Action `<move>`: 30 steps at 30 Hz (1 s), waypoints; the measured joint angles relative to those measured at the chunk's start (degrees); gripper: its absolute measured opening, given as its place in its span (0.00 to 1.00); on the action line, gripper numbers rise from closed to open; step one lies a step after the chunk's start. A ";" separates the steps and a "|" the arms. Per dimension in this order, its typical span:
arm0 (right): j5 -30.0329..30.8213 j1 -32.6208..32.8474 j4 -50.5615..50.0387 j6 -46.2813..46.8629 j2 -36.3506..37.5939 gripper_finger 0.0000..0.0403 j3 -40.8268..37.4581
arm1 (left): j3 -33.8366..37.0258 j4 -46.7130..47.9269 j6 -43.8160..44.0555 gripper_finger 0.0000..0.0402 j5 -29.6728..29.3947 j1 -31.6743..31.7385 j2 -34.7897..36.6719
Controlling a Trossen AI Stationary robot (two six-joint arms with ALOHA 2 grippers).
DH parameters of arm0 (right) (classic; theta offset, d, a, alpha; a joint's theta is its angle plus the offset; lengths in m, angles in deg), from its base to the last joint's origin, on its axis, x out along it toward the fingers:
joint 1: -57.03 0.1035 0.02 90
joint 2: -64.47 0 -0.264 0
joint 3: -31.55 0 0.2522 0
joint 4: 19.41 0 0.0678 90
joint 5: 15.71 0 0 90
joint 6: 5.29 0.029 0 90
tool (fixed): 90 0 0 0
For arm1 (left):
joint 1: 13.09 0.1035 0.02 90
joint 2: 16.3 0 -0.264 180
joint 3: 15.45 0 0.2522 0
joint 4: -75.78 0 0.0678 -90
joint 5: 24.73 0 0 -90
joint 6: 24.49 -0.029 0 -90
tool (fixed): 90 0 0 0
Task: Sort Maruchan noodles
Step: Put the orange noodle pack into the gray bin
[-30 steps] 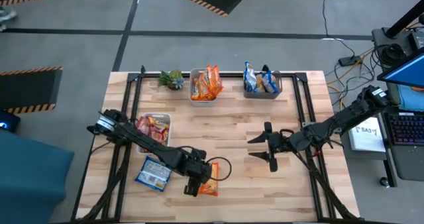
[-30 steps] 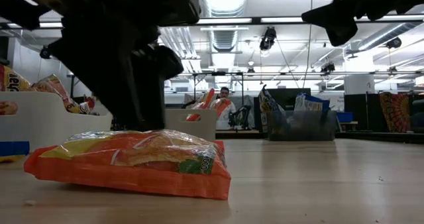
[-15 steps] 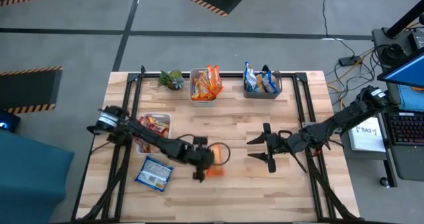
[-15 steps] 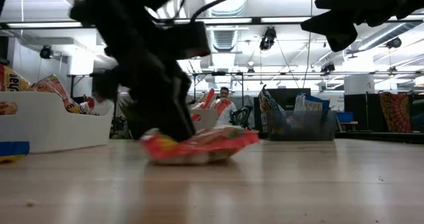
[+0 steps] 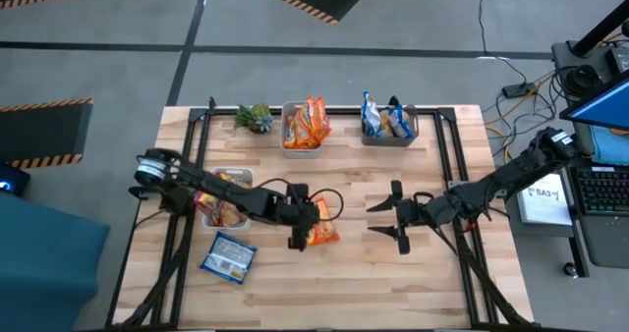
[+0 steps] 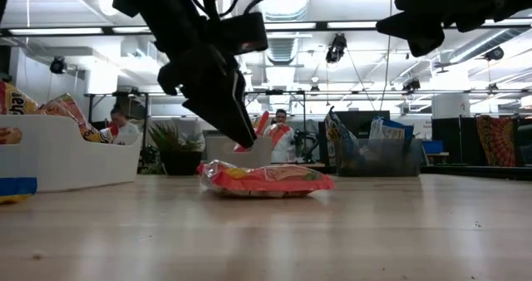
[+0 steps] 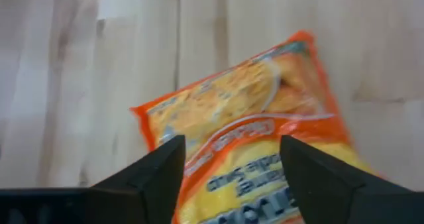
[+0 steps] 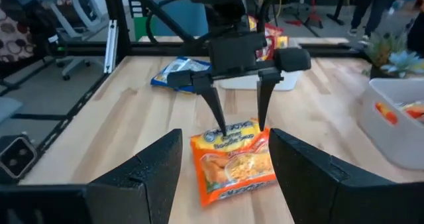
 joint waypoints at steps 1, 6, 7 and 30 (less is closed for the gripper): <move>0.02 -0.26 0.02 -0.34 0.25 0.53 -0.02 | 0.23 0.18 -0.46 0.59 -0.01 0.44 0.11; -0.02 -1.84 0.12 -1.01 1.95 0.53 -0.78 | 1.56 -0.40 -2.73 0.67 -0.17 2.91 1.59; 0.01 -1.96 0.09 -0.87 2.13 0.53 -1.19 | 2.13 -0.34 -2.75 0.68 -0.16 3.51 1.98; -0.07 -3.13 18.07 1.70 3.41 0.53 -12.90 | 22.89 -29.23 10.48 0.63 5.88 6.94 4.05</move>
